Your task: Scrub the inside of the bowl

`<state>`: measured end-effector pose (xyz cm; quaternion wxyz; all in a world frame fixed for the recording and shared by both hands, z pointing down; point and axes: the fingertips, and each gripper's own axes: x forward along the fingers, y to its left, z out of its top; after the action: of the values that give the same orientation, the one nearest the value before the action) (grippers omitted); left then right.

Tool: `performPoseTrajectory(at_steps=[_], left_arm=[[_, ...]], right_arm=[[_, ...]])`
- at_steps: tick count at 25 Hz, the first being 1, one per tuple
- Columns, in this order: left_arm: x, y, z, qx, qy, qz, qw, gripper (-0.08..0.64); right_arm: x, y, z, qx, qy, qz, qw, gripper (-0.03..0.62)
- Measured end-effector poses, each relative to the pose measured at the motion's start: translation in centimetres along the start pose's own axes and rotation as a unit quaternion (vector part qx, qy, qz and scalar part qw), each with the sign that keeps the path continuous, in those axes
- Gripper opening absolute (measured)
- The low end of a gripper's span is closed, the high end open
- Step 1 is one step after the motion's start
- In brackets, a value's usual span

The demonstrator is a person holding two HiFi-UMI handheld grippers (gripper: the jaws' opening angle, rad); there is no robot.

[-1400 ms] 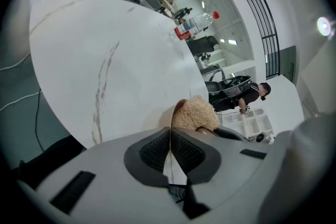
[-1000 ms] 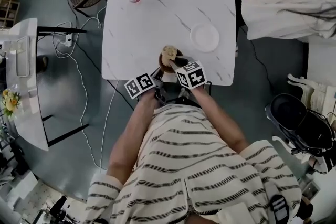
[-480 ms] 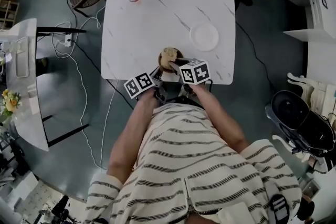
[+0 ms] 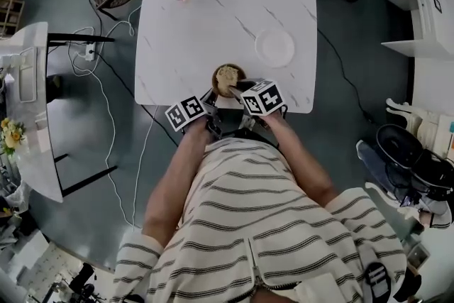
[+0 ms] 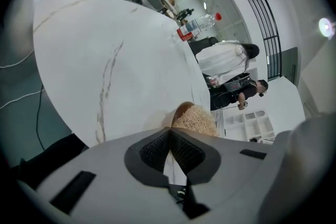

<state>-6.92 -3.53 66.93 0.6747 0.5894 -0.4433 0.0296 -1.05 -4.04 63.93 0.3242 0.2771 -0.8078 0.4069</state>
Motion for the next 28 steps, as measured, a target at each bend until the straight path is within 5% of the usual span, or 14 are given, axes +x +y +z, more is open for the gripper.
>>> performPoseTrajectory(at_steps=[9,20,24,28], left_arm=[[0.1,-0.3,0.1,0.010,0.000,0.002,1.0000,0.008],[0.2,-0.9,0.2,0.011,0.002,0.001,0.9999,0.009],[0.2,-0.8,0.1,0.011,0.002,0.000,0.9999,0.009],[0.3,-0.9,-0.1,0.012,0.004,-0.003,0.9999,0.009]], right_arm=[[-0.9,0.5,-0.2,-0.159,0.069,-0.031,0.984,0.061],[-1.1,-1.3,0.2,-0.328,0.106,-0.101,0.933,0.061],[-0.7,-1.7,0.7,-0.355,0.085,-0.127,0.922,0.061],[-0.3,-2.2,1.1,-0.339,0.051,-0.143,0.929,0.061]])
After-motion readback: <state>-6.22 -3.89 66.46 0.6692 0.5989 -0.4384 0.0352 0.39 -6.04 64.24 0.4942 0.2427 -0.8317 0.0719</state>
